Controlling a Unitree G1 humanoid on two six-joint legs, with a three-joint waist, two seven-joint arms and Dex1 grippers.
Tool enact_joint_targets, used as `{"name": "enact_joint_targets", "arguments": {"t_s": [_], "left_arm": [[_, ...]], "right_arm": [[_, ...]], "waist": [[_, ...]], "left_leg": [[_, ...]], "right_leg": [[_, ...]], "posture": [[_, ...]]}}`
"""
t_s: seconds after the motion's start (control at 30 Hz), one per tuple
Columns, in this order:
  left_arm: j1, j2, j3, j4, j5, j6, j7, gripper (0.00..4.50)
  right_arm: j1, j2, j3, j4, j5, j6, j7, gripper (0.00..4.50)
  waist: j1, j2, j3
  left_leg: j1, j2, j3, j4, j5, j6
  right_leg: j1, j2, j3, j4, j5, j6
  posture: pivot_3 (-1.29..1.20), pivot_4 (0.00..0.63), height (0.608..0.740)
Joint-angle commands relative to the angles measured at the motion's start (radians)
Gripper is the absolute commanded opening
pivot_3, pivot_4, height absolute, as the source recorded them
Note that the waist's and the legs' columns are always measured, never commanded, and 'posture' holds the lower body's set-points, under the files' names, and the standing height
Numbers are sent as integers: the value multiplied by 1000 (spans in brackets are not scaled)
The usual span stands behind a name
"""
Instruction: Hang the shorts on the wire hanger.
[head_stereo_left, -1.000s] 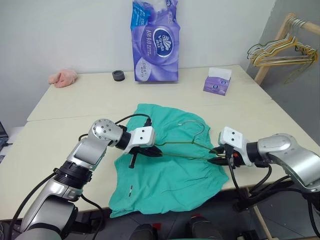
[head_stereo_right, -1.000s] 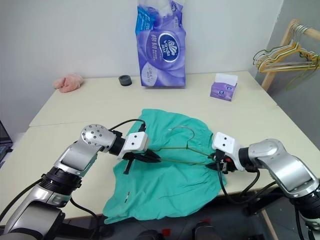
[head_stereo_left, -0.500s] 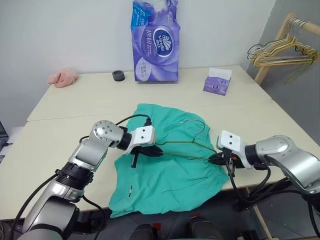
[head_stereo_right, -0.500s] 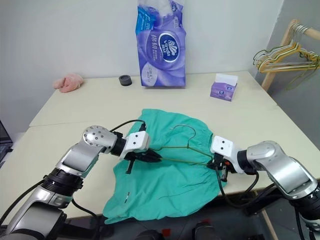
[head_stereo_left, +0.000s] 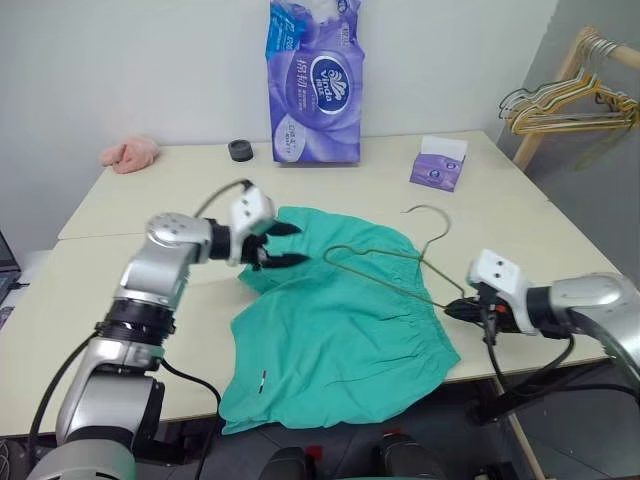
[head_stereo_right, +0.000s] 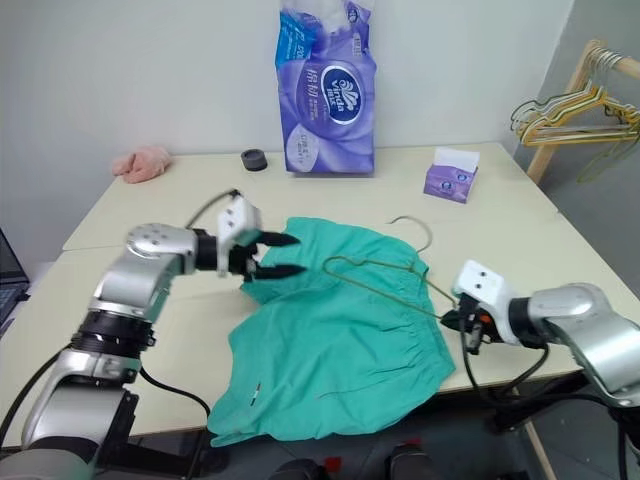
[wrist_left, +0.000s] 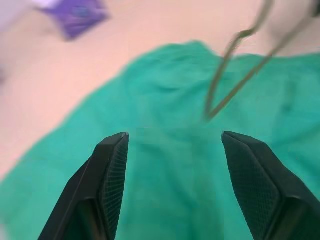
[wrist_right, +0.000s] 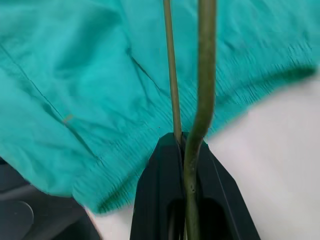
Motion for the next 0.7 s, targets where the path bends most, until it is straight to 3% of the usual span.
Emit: {"name": "enact_joint_targets", "arguments": {"t_s": [0.03,0.23,0.43,0.7], "left_arm": [[-8,4,29,27,-16,-14,-11,3133],[123,19,-5,-175,-113,116,-162,3133],[134,24,-17,-233,-150,160,-221,3133],[129,24,-15,-245,-137,150,-214,3133]], "right_arm": [[82,-7,-159,-12,45,43,-15,0],[339,54,-366,-13,87,113,-45,0],[376,127,-370,-3,117,159,-112,0],[344,147,-307,11,158,199,-135,0]], "waist": [[0,0,0],[-1,-1,0],[-8,-2,-1],[-7,-1,-1]], "left_leg": [[0,0,0,0,0,0],[0,0,-1,0,0,0],[6,1,0,0,1,0],[5,1,2,0,0,0]], "right_leg": [[0,0,0,0,0,0],[0,-1,1,1,0,0],[5,0,3,1,-3,5],[5,1,4,1,-4,6]], "posture": [[-132,43,740],[-152,49,740],[-158,49,740],[-142,47,740]]}}
